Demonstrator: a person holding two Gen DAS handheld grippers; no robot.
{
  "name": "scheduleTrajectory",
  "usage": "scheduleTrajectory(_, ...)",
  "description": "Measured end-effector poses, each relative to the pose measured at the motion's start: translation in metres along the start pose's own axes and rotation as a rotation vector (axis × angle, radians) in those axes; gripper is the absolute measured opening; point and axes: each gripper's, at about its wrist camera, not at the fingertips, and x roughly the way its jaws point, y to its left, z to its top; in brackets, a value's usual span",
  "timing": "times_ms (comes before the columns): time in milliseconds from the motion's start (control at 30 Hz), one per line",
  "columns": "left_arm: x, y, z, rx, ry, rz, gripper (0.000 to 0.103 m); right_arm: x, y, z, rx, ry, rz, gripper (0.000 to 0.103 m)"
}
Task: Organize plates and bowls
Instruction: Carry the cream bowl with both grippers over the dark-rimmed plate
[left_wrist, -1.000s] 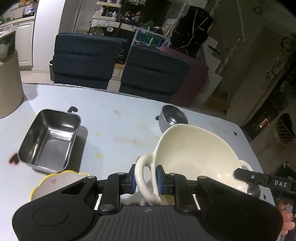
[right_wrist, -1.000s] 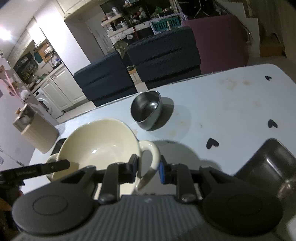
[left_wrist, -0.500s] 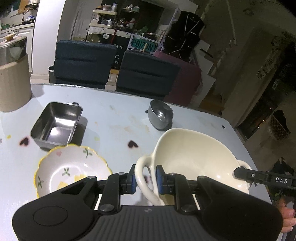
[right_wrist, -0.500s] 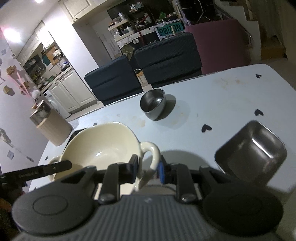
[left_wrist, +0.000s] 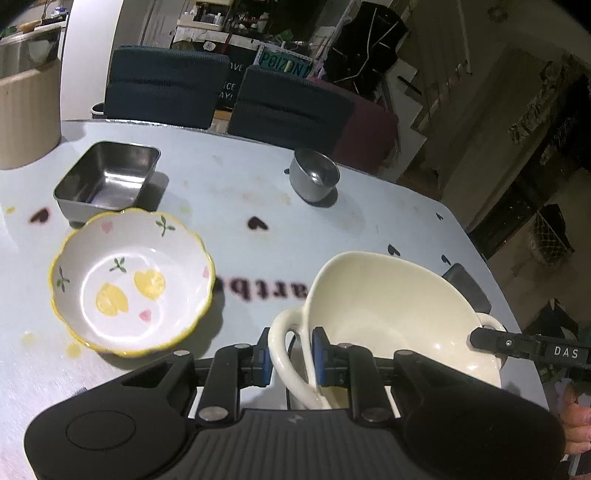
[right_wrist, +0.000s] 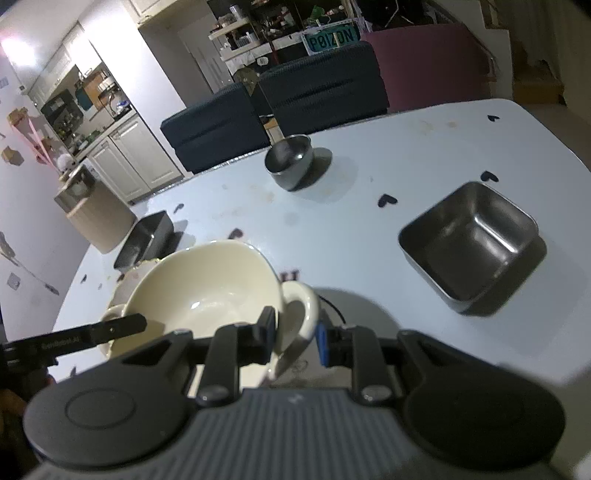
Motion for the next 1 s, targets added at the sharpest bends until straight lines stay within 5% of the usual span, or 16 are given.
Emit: scheduleTrajectory(1000,0.028,0.003,-0.025,-0.003,0.086,0.003,0.024,0.006,-0.007,-0.017,-0.004,0.109,-0.058,0.027)
